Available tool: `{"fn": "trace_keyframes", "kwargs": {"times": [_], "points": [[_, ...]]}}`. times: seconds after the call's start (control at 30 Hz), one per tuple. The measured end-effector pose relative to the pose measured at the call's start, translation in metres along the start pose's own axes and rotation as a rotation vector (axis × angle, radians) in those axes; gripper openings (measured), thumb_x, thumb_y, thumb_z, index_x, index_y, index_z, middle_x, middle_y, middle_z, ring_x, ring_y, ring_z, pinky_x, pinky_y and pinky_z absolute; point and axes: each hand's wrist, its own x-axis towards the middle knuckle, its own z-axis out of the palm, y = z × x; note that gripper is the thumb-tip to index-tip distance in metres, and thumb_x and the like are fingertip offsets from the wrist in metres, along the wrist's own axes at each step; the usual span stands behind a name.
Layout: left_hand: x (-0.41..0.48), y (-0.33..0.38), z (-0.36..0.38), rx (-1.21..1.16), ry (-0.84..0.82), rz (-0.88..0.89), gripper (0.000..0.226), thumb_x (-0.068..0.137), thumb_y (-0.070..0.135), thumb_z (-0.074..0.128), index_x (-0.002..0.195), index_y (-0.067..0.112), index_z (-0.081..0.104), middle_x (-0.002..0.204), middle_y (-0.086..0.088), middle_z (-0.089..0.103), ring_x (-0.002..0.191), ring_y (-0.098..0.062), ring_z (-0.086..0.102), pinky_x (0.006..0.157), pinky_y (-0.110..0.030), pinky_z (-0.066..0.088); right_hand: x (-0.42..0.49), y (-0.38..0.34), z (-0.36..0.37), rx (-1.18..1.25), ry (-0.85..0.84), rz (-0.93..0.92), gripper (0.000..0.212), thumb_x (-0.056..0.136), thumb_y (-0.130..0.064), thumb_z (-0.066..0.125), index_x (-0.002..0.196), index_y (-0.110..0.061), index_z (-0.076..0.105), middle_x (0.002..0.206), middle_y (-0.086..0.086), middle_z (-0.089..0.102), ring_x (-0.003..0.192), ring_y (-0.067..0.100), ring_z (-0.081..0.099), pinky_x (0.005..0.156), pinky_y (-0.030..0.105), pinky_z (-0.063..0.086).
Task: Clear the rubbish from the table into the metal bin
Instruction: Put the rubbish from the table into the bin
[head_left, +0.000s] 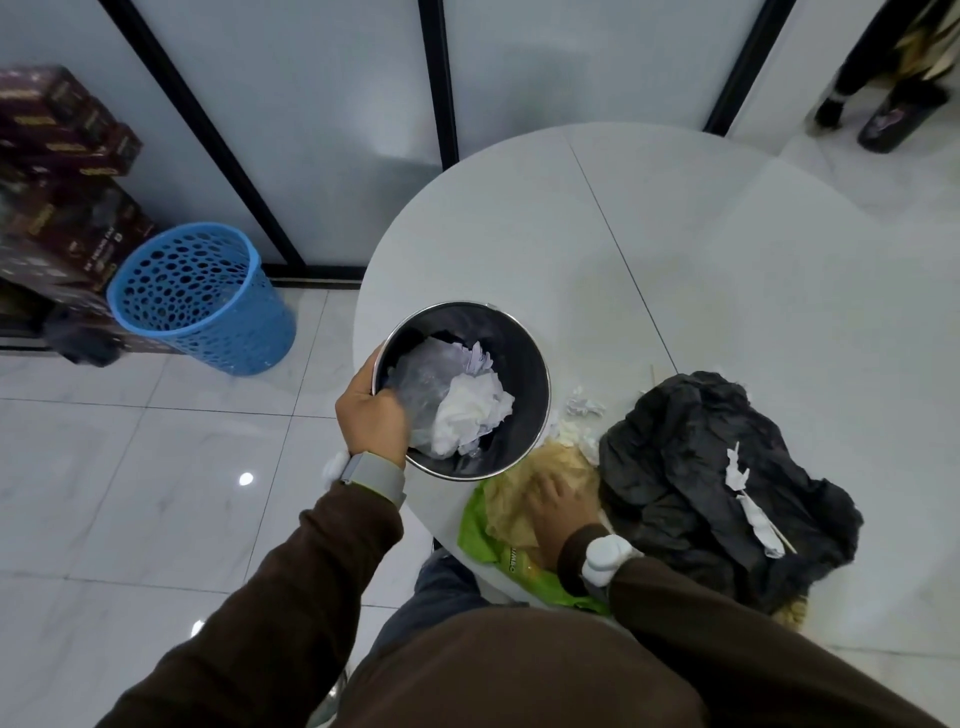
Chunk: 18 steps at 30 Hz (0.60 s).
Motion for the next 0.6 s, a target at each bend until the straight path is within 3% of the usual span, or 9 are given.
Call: {"fn": "trace_keyframes", "kwargs": {"times": [0.1,0.17,0.23,0.33,0.43,0.5,0.6], "points": [[-0.002,0.001,0.0,0.008,-0.005,0.005,0.072,0.077,-0.015,0.038,0.12,0.029,0.076,0.117,0.001,0.076,0.113,-0.024,0.069,0.103,-0.045,0.054,-0.002,0.006,-0.005,0.119,0.069,-0.035,0.051,0.088,-0.049,0.052,0.128,-0.019,0.052,0.138,0.011,0.045,0.122,0.038,0.048,0.091,0.048,0.049],[-0.003,0.001,0.001,0.018,-0.003,0.005,0.07,0.079,-0.014,0.04,0.12,0.028,0.076,0.116,0.001,0.076,0.113,-0.023,0.069,0.103,-0.045,0.054,-0.008,0.013,-0.014,0.237,0.164,-0.028,0.033,0.087,-0.038,0.053,0.112,-0.016,0.055,0.121,0.007,0.053,0.106,0.034,0.056,0.078,0.042,0.052],[-0.005,0.003,0.002,0.023,0.005,0.001,0.069,0.08,-0.015,0.04,0.121,0.027,0.076,0.117,0.002,0.076,0.113,-0.022,0.069,0.103,-0.044,0.055,-0.014,0.02,-0.024,0.377,0.258,0.042,0.026,0.084,-0.034,0.05,0.104,-0.017,0.054,0.11,0.003,0.056,0.097,0.032,0.059,0.072,0.038,0.052],[-0.005,0.007,0.006,0.018,0.016,-0.001,0.069,0.081,-0.016,0.039,0.119,0.028,0.077,0.116,0.001,0.076,0.112,-0.022,0.069,0.102,-0.042,0.055,-0.023,0.033,-0.043,0.726,0.385,0.247,0.019,0.079,-0.037,0.054,0.094,-0.025,0.051,0.096,-0.004,0.062,0.085,0.025,0.06,0.075,0.034,0.05],[-0.007,0.01,0.007,0.018,0.024,0.003,0.067,0.082,-0.016,0.039,0.119,0.027,0.076,0.116,0.0,0.076,0.112,-0.023,0.069,0.102,-0.043,0.056,-0.034,0.048,-0.061,1.057,0.602,0.373,0.011,0.084,-0.024,0.061,0.084,-0.021,0.051,0.075,-0.002,0.06,0.068,0.02,0.056,0.066,0.027,0.046],[-0.006,0.011,0.008,0.03,0.027,0.006,0.067,0.082,-0.015,0.039,0.119,0.026,0.077,0.116,0.0,0.076,0.111,-0.023,0.069,0.101,-0.043,0.056,-0.045,0.058,-0.077,1.181,0.731,0.394,0.013,0.089,-0.016,0.061,0.082,-0.015,0.051,0.068,-0.002,0.055,0.06,0.01,0.05,0.059,0.022,0.041],[-0.007,0.013,0.01,0.026,0.021,0.012,0.069,0.08,-0.015,0.039,0.114,0.031,0.077,0.113,0.003,0.077,0.11,-0.022,0.07,0.101,-0.043,0.056,-0.062,0.068,-0.103,1.308,0.921,0.346,0.005,0.084,-0.019,0.052,0.088,-0.018,0.055,0.074,-0.003,0.058,0.063,0.0,0.052,0.059,0.017,0.04]]}}
